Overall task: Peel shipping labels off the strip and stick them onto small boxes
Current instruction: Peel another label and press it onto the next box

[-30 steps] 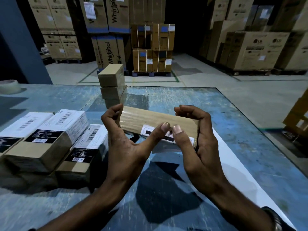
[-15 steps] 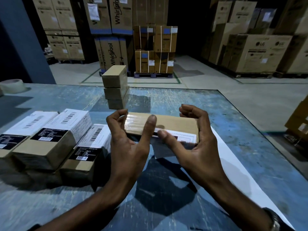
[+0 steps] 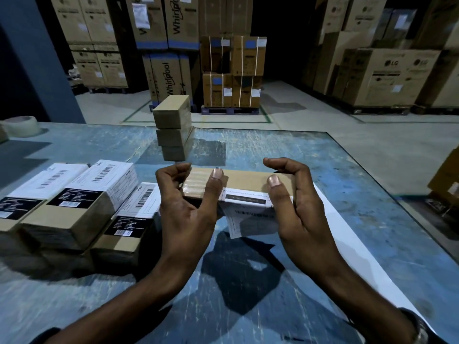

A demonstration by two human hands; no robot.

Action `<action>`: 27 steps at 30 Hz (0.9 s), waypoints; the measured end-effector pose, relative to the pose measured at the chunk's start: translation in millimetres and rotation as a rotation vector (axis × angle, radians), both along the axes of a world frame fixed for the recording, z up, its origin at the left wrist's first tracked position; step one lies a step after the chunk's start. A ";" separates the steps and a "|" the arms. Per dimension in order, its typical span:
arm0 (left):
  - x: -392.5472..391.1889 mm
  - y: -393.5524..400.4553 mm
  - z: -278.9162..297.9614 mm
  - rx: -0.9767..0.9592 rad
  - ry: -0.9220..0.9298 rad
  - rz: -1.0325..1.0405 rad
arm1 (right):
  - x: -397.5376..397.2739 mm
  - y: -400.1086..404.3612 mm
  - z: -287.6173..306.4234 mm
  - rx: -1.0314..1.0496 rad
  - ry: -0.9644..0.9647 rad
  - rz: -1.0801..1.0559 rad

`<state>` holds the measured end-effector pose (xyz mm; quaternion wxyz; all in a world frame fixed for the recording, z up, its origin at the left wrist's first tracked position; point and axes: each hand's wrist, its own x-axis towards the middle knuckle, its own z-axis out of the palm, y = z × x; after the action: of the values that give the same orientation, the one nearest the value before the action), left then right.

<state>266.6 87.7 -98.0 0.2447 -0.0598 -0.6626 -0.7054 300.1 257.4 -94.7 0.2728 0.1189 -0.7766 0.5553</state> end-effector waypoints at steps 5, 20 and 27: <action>-0.9 -4.9 7.0 0.109 -0.031 -0.025 | -1.9 4.0 2.5 -0.135 -0.116 0.033; -2.9 -16.0 18.2 0.157 -0.180 -0.256 | -11.3 24.5 29.5 -0.467 -0.468 0.207; -1.8 -17.0 17.3 0.174 -0.230 -0.290 | -11.1 27.8 26.8 -0.224 -0.375 0.199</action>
<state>264.9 70.8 -80.7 0.0673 -0.0523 -0.6072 -0.7900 289.0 285.2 -67.9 0.0791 0.0586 -0.7316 0.6746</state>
